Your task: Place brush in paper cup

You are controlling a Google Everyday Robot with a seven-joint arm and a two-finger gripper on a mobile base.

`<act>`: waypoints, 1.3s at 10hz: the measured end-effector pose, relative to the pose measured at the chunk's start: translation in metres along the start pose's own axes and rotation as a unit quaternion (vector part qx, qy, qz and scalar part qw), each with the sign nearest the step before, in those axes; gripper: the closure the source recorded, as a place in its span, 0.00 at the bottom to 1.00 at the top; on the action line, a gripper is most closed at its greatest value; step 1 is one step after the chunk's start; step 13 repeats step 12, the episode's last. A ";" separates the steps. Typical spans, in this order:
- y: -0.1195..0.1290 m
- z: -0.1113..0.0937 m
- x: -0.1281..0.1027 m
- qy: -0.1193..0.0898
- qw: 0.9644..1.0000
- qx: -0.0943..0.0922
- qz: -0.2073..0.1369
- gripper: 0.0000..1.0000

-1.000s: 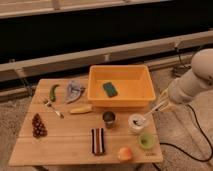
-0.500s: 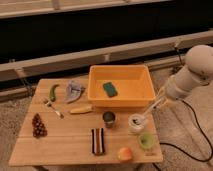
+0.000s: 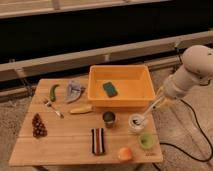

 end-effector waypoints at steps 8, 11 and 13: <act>-0.022 -0.004 -0.015 -0.003 1.000 0.009 -0.026 0.20; -0.029 -0.027 -0.028 0.001 0.999 0.023 -0.043 0.20; -0.028 -0.026 -0.027 0.001 0.999 0.021 -0.043 0.20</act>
